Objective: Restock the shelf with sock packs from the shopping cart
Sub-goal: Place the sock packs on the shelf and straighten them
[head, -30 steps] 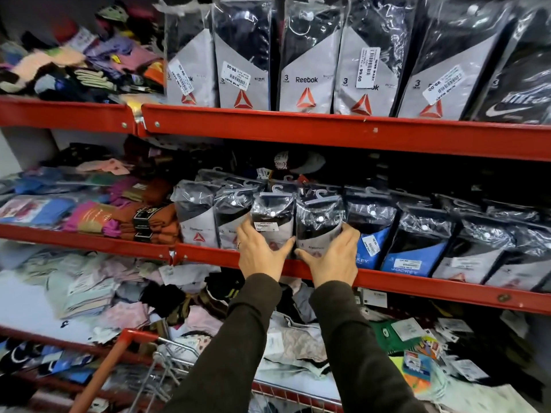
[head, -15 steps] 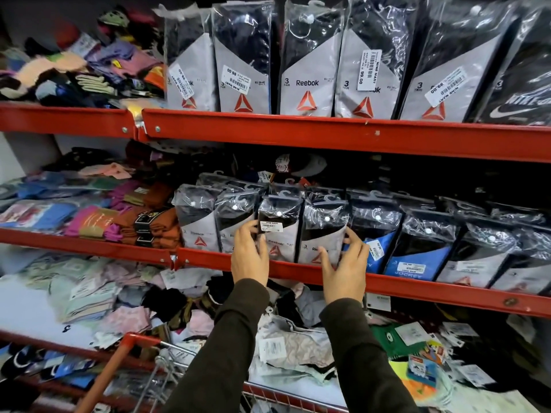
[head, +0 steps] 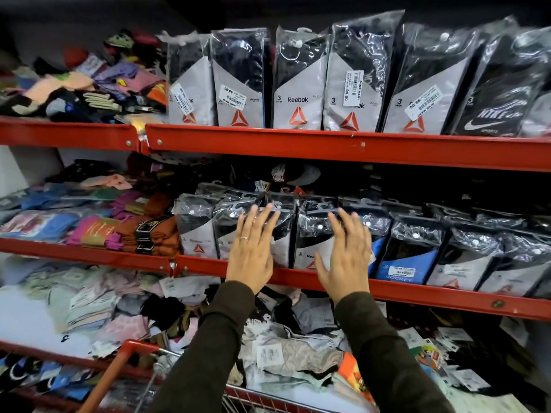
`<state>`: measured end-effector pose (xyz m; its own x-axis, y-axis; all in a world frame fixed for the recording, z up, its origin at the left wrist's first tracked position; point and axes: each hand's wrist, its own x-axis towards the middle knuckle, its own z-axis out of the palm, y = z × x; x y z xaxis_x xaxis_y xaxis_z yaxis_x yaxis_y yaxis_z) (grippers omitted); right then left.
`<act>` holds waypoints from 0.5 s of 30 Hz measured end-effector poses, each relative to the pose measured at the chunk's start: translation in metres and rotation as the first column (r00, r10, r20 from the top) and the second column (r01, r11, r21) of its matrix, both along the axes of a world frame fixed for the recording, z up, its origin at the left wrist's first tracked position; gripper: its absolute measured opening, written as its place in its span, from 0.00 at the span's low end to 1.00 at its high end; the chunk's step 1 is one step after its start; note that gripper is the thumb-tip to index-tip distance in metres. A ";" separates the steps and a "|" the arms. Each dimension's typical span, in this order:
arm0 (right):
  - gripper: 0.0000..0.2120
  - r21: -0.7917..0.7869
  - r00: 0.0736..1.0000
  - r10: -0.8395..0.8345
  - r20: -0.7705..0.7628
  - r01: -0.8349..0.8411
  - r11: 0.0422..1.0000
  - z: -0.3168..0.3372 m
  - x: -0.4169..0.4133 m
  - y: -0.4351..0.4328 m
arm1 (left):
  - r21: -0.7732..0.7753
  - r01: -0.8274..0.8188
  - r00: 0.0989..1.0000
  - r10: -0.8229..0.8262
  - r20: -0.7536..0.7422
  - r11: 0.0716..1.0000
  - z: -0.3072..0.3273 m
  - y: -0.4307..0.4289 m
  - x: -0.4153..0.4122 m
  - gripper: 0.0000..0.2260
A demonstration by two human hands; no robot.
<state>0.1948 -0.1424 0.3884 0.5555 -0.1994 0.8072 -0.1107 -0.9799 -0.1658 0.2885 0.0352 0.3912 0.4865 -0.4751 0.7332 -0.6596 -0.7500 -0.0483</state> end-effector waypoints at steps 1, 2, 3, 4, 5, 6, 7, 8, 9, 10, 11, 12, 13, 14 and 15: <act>0.43 -0.065 0.997 0.007 -0.071 -0.012 0.998 0.005 0.002 -0.001 | 0.073 0.007 1.000 -0.005 -0.024 0.997 0.004 -0.001 0.002 0.38; 0.45 -0.124 0.989 0.000 -0.145 -0.018 0.992 0.008 0.006 -0.001 | 0.136 0.010 0.999 -0.004 -0.050 0.991 0.006 -0.003 0.005 0.40; 0.46 -0.174 0.976 -0.022 -0.215 -0.016 0.985 0.011 0.011 -0.002 | 0.184 0.010 0.998 0.003 -0.068 0.983 0.008 -0.006 0.008 0.41; 0.47 -0.212 0.961 -0.049 -0.274 -0.010 0.977 0.011 0.015 -0.003 | 0.216 0.008 0.997 0.009 -0.079 0.976 0.009 -0.009 0.011 0.42; 0.48 -0.233 0.945 -0.073 -0.318 -0.003 0.972 0.011 0.020 -0.004 | 0.231 0.010 0.997 0.009 -0.083 0.973 0.011 -0.012 0.013 0.42; 0.49 -0.244 0.932 -0.092 -0.350 0.004 0.970 0.011 0.025 -0.007 | 0.236 0.016 0.996 0.004 -0.085 0.972 0.014 -0.016 0.016 0.42; 0.50 -0.252 0.921 -0.109 -0.374 0.012 0.968 0.012 0.028 -0.009 | 0.236 0.021 0.996 0.000 -0.089 0.971 0.017 -0.019 0.017 0.42; 0.50 -0.264 0.911 -0.124 -0.394 0.016 0.964 0.014 0.031 -0.010 | 0.232 0.022 0.996 0.000 -0.094 0.972 0.020 -0.022 0.018 0.40; 0.50 -0.276 0.903 -0.133 -0.409 0.017 0.961 0.016 0.032 -0.011 | 0.230 0.020 0.995 0.003 -0.098 0.973 0.021 -0.024 0.019 0.39; 0.51 -0.283 0.895 -0.138 -0.423 0.014 0.959 0.018 0.033 -0.011 | 0.229 0.015 0.995 0.008 -0.099 0.973 0.022 -0.026 0.019 0.39; 0.51 -0.287 0.888 -0.143 -0.437 0.013 0.958 0.019 0.033 -0.010 | 0.226 0.014 0.995 0.009 -0.102 0.974 0.022 -0.026 0.019 0.38; 0.51 -0.291 0.882 -0.150 -0.447 0.015 0.957 0.020 0.033 -0.009 | 0.221 0.016 0.994 0.007 -0.105 0.975 0.020 -0.026 0.019 0.38; 0.51 -0.293 0.880 -0.158 -0.449 0.022 0.956 0.019 0.033 -0.008 | 0.216 0.018 0.994 0.005 -0.108 0.976 0.019 -0.026 0.019 0.38; 0.51 -0.293 0.878 -0.164 -0.449 0.028 0.956 0.019 0.032 -0.007 | 0.213 0.018 0.994 0.006 -0.110 0.977 0.017 -0.025 0.018 0.38; 0.50 -0.291 0.878 -0.167 -0.449 0.033 0.956 0.018 0.032 -0.006 | 0.215 0.014 0.994 0.010 -0.111 0.977 0.016 -0.025 0.017 0.38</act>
